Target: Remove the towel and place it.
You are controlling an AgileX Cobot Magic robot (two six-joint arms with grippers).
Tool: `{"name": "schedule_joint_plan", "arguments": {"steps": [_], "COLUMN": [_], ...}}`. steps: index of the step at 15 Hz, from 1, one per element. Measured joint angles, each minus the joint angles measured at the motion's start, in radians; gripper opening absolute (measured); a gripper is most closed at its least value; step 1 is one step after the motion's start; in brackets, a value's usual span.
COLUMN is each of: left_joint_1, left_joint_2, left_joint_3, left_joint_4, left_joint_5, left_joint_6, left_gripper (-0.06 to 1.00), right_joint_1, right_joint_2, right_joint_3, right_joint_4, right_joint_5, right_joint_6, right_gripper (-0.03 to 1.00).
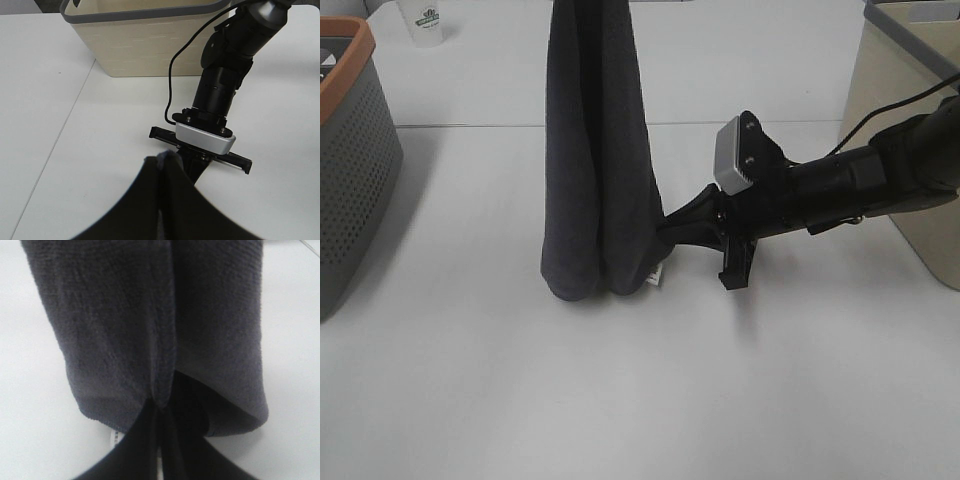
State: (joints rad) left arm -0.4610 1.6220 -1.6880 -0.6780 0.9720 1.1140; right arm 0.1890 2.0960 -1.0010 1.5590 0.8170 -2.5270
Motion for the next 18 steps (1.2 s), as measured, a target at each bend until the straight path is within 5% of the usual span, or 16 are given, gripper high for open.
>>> {"name": "schedule_joint_plan", "arguments": {"steps": [4, 7, 11, 14, 18], "left_joint_1": [0.000, 0.000, 0.000, 0.000, 0.000], "left_joint_2": [0.000, 0.000, -0.001, -0.002, -0.002], "left_joint_3": [0.000, 0.000, 0.000, 0.000, 0.000], "left_joint_4": [0.074, 0.173, 0.275, 0.312, 0.323], "left_joint_5": [-0.105, -0.187, -0.246, -0.311, -0.450], "left_joint_6": [-0.178, -0.425, -0.638, -0.786, -0.918], "left_gripper": [0.00, 0.00, 0.00, 0.00, 0.00], "right_joint_1": [0.000, 0.000, 0.000, 0.000, 0.000], "right_joint_2": [-0.127, -0.246, -0.423, -0.535, -0.566], "right_joint_3": [0.000, 0.000, -0.008, -0.118, -0.366], "right_joint_4": [-0.245, -0.417, -0.612, -0.911, -1.346], "right_joint_5": [-0.055, -0.104, -0.133, -0.109, 0.056], "right_joint_6": [0.346, 0.597, 0.840, 1.146, 1.494], "right_gripper": [0.02, 0.02, 0.02, 0.02, 0.02]}}
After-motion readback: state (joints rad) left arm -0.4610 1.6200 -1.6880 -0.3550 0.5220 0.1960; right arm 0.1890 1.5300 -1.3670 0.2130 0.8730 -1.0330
